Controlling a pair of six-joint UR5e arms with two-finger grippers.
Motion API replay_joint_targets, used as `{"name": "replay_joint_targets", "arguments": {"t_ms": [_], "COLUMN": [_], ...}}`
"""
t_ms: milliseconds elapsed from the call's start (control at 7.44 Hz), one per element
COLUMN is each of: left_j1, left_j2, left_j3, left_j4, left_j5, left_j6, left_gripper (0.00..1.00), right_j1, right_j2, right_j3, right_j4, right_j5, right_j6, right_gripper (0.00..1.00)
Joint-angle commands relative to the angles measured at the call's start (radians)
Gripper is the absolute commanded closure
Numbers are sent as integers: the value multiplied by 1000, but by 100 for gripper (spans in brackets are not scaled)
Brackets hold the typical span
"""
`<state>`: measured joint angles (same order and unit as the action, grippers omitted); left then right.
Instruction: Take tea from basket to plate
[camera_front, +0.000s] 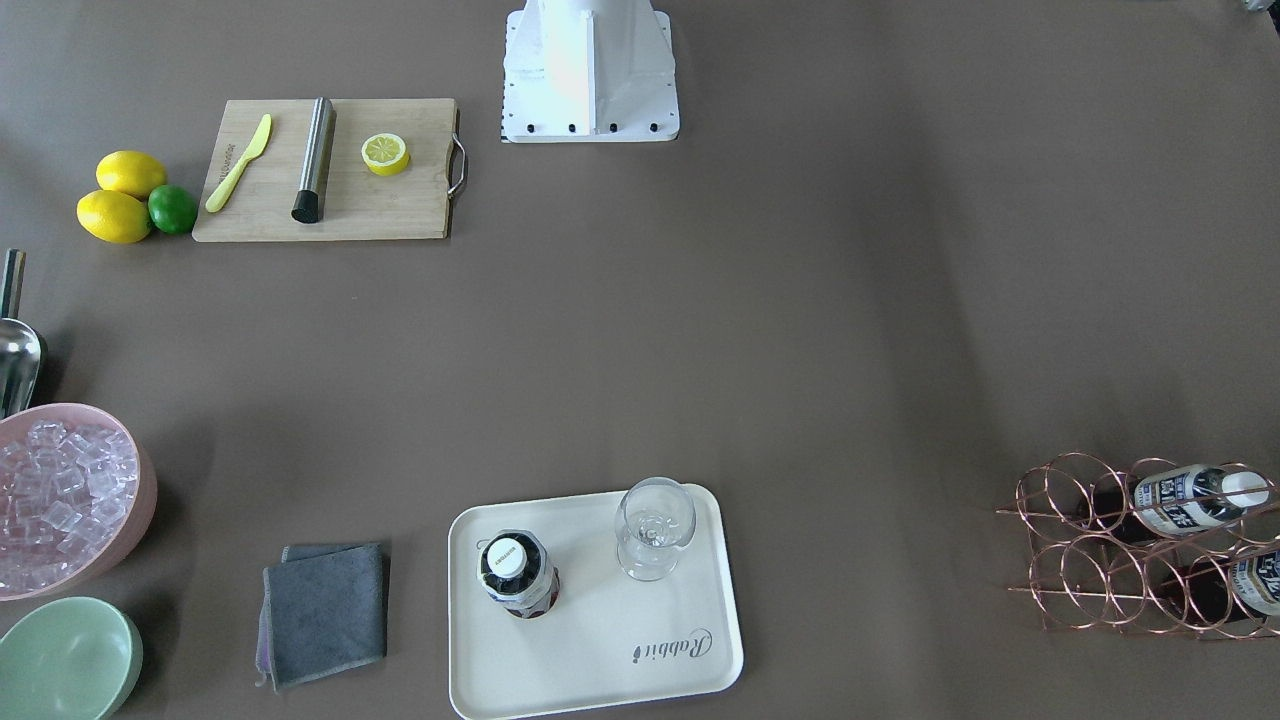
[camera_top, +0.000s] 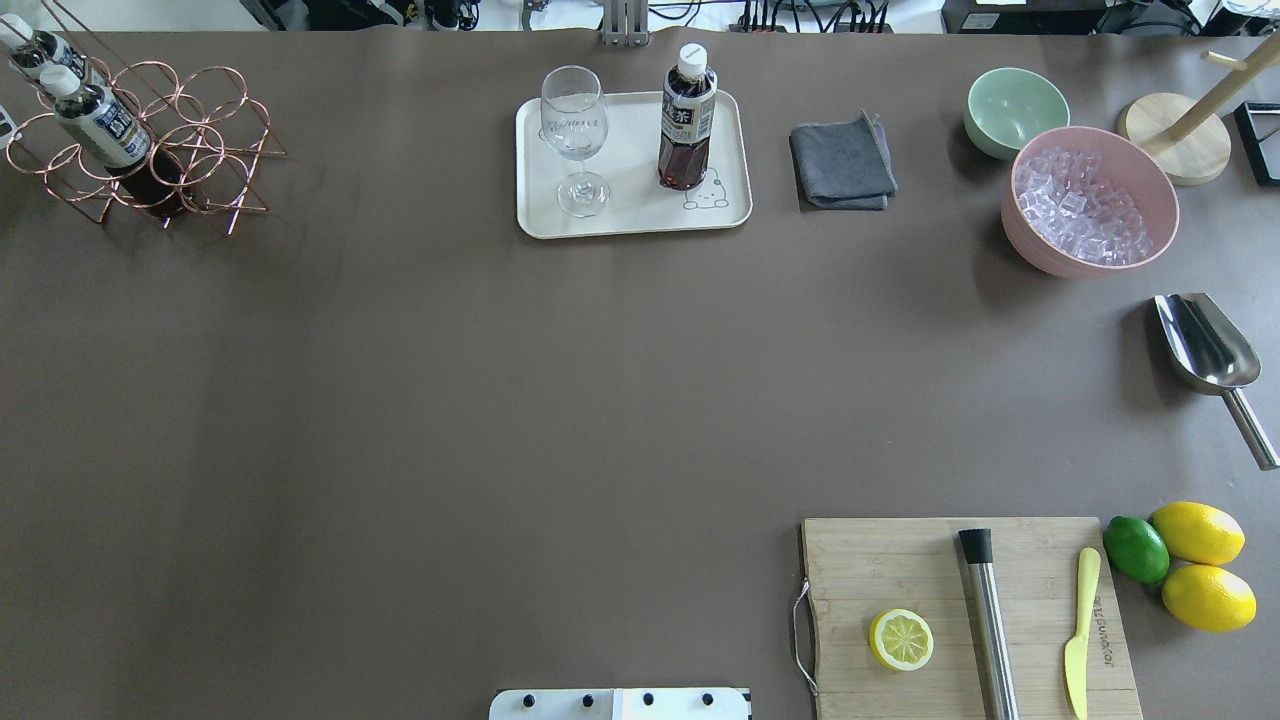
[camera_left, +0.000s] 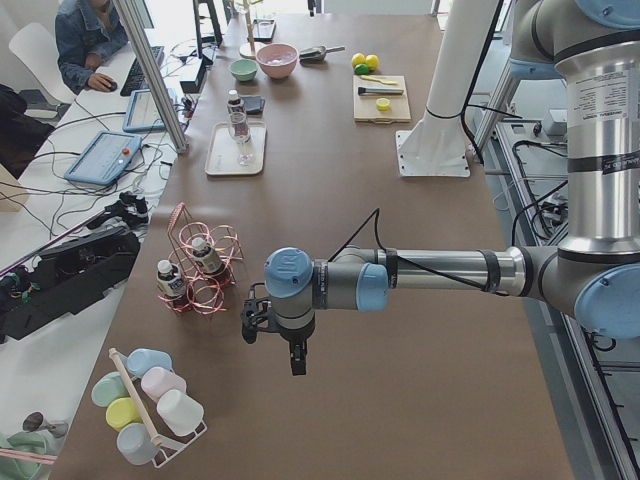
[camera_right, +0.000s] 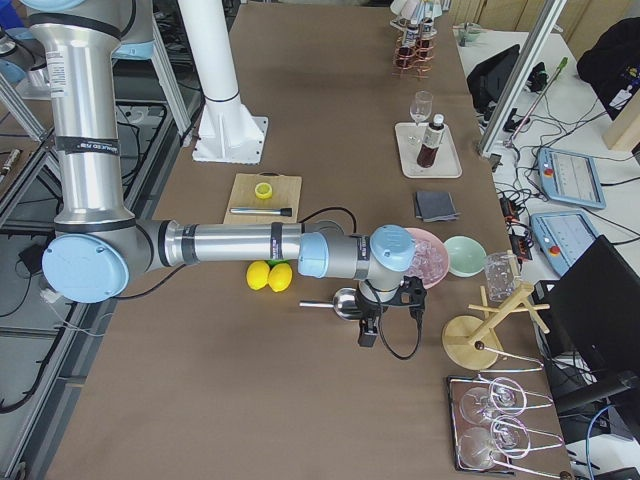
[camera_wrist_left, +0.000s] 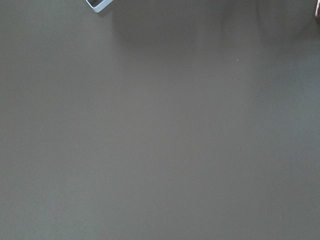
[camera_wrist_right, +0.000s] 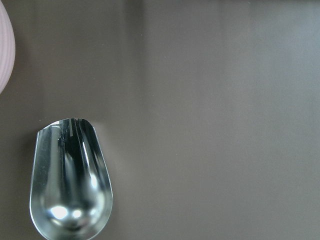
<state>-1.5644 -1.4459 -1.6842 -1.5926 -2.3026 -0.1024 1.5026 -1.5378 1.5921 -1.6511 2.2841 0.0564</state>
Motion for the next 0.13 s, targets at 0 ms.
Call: {"name": "replay_joint_targets", "arguments": {"t_ms": [0], "left_j1": [1], "left_j2": [-1], "left_j3": [1], "left_j4": [0], "left_j5": [-1], "left_j6": [1], "left_gripper": [2], "right_j1": [2], "right_j2": [-4], "right_j3": [-11], "right_j4": [1], "right_j5": [17], "right_j6": [2], "right_gripper": [0]}}
